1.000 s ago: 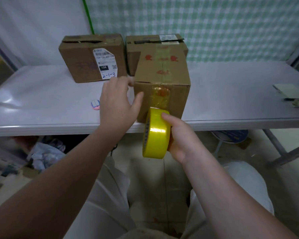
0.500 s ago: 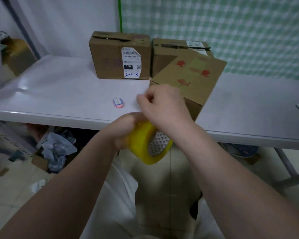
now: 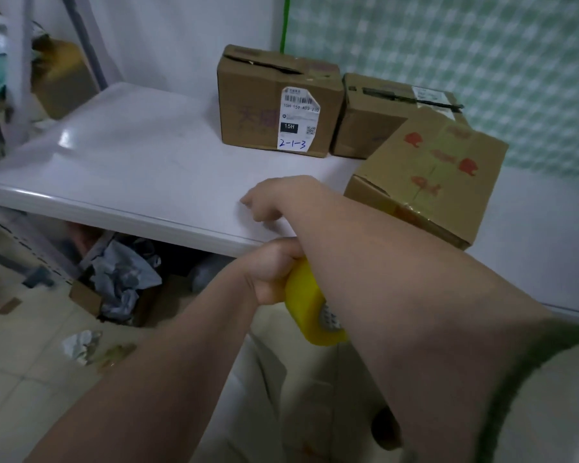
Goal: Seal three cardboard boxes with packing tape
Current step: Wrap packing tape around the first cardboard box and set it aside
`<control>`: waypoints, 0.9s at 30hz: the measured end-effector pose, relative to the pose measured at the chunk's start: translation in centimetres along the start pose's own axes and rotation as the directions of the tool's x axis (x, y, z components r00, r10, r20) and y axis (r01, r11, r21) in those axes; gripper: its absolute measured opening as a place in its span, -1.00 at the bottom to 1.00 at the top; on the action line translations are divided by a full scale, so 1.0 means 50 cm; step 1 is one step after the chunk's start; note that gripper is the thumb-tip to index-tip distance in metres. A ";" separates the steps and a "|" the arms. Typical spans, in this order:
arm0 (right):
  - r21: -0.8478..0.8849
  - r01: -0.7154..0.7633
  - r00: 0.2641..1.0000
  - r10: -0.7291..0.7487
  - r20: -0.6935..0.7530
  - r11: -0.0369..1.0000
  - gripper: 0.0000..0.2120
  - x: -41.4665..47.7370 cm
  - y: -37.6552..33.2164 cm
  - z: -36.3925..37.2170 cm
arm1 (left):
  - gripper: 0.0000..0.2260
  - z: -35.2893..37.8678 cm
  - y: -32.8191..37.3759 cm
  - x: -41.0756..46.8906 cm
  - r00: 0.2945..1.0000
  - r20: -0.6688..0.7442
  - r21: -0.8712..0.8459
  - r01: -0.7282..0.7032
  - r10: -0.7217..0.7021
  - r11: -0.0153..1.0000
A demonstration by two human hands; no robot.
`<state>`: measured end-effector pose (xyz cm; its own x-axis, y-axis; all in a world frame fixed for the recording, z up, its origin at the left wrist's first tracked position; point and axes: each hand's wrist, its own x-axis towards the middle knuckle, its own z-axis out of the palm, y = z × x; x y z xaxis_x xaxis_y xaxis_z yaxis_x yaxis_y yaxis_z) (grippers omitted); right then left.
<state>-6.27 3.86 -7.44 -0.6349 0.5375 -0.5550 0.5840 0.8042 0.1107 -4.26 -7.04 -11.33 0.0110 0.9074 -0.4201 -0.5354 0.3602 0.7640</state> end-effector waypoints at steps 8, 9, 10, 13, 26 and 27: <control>0.060 -0.064 0.953 0.079 -0.292 0.996 -0.74 0.009 0.017 0.018 | -0.69 -0.006 -0.011 0.011 0.980 0.193 0.104 0.035 -0.055 0.994; 0.105 -0.061 0.945 0.092 -0.313 0.993 -0.72 0.005 0.023 0.020 | -0.72 -0.003 -0.012 0.008 0.976 0.212 0.106 0.019 -0.041 0.994; 0.163 -0.044 0.928 0.101 -0.358 0.986 -0.71 -0.004 0.030 0.019 | -0.76 -0.002 -0.012 0.007 0.978 0.203 0.109 0.022 -0.044 0.994; 0.454 0.082 0.870 0.158 -0.466 0.887 -0.71 -0.068 0.049 0.000 | -0.74 0.005 -0.011 0.002 0.967 0.243 0.104 0.055 -0.079 0.993; 0.792 0.369 0.887 0.069 -0.456 0.488 -0.69 -0.391 0.157 0.103 | -0.68 0.044 -0.024 -0.014 0.954 0.272 0.176 0.079 -0.126 0.981; 0.783 0.345 0.888 0.090 -0.451 0.517 -0.68 -0.398 0.164 0.116 | -0.65 0.047 -0.022 -0.016 0.956 0.262 0.203 0.076 -0.129 0.976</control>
<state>14.08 -1.70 -0.27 -0.7390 0.6644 -0.1110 0.4788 0.4021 -0.7804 -1.69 -7.68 -10.69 0.3007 0.8783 -0.3718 -0.3504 0.4643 0.8134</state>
